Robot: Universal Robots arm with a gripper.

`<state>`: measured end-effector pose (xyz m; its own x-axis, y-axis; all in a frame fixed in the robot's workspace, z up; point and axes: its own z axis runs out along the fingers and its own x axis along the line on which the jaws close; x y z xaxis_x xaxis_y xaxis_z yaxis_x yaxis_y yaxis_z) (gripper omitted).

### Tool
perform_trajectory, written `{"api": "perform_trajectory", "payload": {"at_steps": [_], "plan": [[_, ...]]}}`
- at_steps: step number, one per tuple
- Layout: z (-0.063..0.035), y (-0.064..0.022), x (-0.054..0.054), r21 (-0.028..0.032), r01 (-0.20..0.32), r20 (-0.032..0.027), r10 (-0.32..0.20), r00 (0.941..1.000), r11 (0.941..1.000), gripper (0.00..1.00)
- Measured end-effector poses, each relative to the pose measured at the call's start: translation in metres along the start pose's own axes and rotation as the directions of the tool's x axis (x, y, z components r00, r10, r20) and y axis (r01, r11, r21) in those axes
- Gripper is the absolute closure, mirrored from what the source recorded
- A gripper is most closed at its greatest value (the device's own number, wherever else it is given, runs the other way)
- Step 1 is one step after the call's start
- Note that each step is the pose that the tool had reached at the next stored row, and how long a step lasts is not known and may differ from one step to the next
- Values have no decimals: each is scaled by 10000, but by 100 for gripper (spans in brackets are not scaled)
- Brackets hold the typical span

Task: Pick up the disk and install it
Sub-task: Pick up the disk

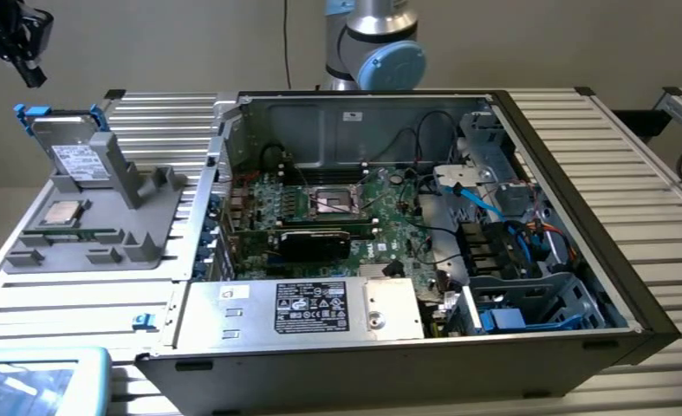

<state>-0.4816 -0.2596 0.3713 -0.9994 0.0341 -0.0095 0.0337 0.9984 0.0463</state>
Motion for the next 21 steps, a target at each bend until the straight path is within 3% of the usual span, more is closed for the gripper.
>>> {"api": "perform_trajectory", "payload": {"at_steps": [6,11,16,21], "plan": [[3,0,0,-14,1091,-49,-1091,9940,9940,89],[7,0,0,-28,1979,-90,-1979,9802,9802,89],[10,0,0,-47,2871,-129,-2871,9578,9579,89],[13,-1,0,-69,3729,-166,-3729,9277,9279,89]]}}
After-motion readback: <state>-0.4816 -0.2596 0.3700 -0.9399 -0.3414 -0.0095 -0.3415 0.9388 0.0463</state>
